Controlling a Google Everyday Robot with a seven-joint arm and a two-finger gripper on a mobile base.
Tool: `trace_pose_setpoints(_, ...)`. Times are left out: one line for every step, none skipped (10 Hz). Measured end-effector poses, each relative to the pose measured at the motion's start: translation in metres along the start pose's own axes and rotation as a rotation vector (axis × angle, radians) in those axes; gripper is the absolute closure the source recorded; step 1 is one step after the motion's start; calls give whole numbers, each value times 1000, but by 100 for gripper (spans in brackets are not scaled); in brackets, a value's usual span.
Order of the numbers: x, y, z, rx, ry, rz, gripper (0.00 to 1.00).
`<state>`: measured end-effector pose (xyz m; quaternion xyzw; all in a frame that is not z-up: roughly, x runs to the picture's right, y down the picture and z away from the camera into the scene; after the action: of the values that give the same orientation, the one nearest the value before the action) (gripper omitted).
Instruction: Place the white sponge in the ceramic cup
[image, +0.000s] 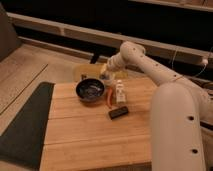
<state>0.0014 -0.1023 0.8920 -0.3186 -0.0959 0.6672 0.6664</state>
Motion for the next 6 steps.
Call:
trace_pose_setpoints(-1,-1,0,3,1,1,31)
trace_pose_setpoints(-2,-2,-1,5,2,1,31)
trace_pose_setpoints(-3,-3,-1,7,2,2,31)
trace_pose_setpoints(-4,-4,-2,7,2,3,31)
trace_pose_setpoints(-5,-4,-2,7,0,4,31)
trace_pose_setpoints(-6,-3,-3,7,0,1,31)
